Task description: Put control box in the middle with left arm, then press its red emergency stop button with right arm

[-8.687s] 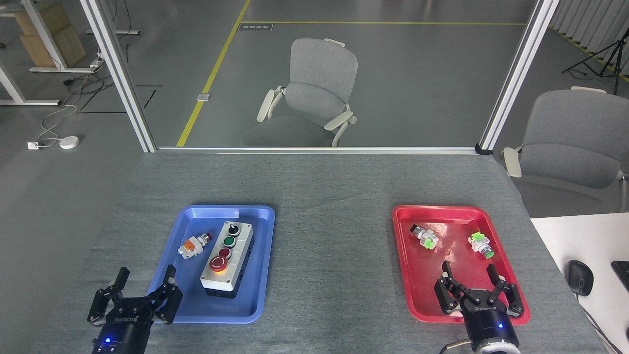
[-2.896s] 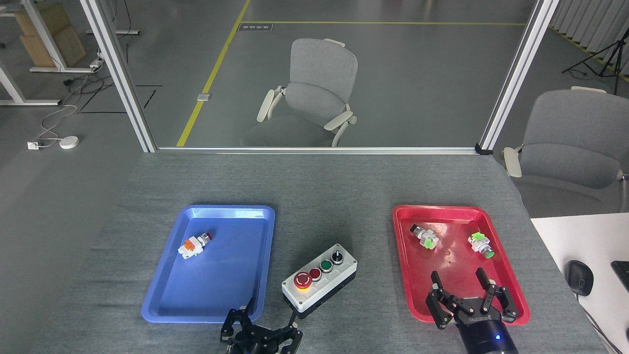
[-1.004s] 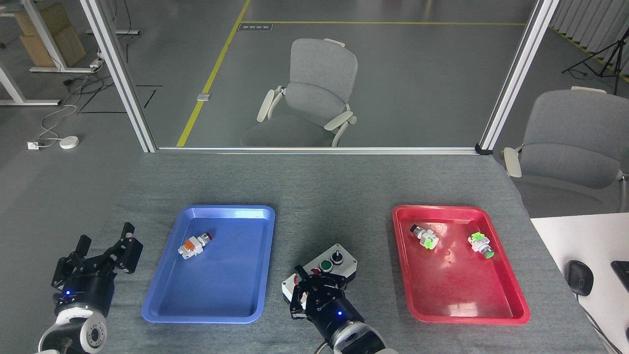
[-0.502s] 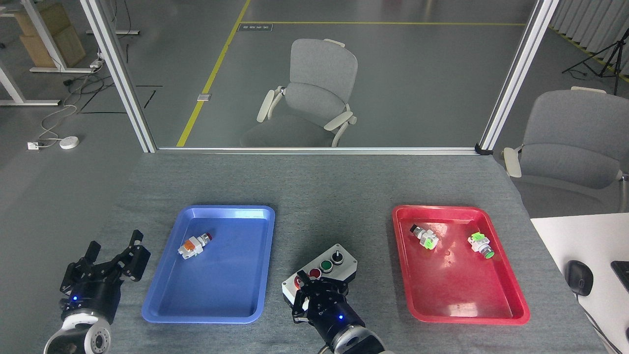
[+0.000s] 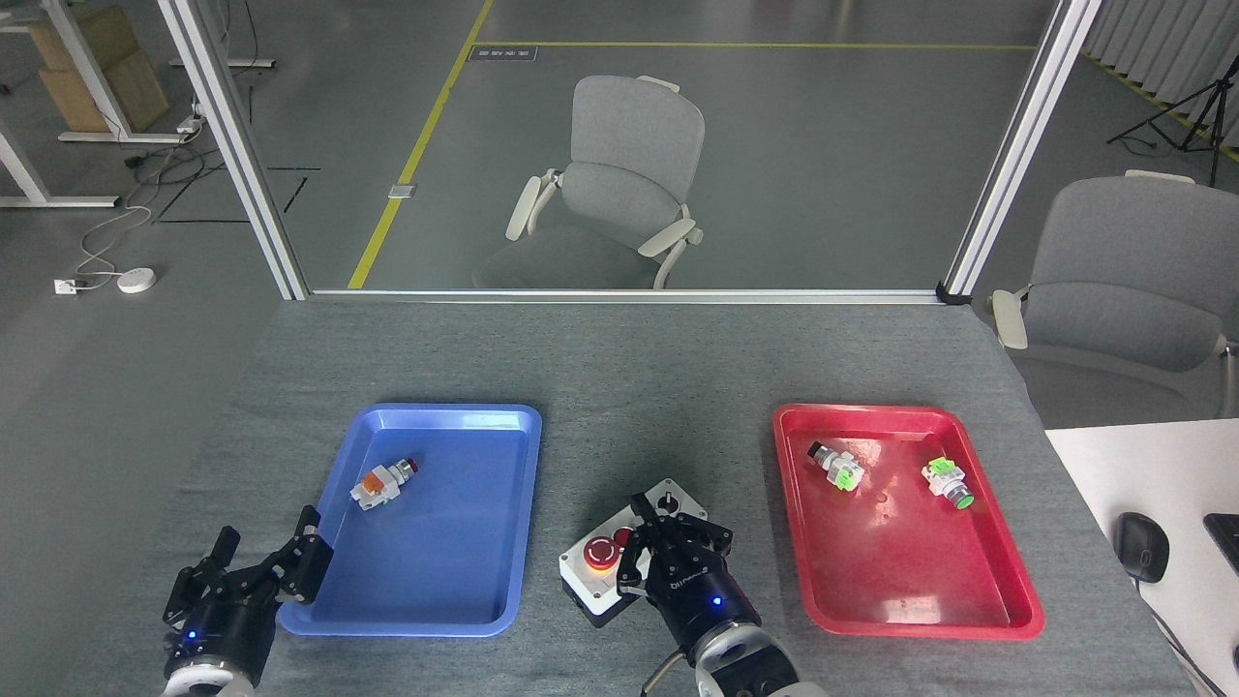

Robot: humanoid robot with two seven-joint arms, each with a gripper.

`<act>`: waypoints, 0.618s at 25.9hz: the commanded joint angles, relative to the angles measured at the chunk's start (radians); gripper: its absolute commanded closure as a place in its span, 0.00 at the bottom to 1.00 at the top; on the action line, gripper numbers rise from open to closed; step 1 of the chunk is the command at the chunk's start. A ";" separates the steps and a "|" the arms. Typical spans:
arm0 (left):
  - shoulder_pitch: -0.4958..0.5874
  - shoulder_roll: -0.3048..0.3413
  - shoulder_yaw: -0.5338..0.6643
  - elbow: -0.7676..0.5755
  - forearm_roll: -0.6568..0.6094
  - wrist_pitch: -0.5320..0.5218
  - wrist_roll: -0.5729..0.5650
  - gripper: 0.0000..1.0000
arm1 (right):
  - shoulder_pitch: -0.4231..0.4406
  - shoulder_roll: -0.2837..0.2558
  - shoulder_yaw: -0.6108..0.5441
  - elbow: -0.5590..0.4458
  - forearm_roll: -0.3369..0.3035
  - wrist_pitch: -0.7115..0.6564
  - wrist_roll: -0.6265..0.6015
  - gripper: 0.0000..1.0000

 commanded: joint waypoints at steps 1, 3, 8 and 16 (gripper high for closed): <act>0.001 -0.013 0.004 0.003 0.005 0.001 0.024 0.01 | 0.053 -0.031 -0.095 -0.043 -0.004 -0.007 -0.003 1.00; 0.000 -0.018 0.005 0.005 0.005 0.001 0.024 0.01 | 0.096 -0.045 -0.167 -0.066 -0.004 -0.007 -0.002 0.90; 0.000 -0.018 0.005 0.005 0.005 0.003 0.024 0.01 | 0.207 -0.103 -0.372 -0.152 -0.004 -0.007 -0.002 0.21; 0.000 -0.018 0.005 0.005 0.006 0.003 0.024 0.01 | 0.284 -0.145 -0.572 -0.209 -0.078 -0.005 -0.003 0.03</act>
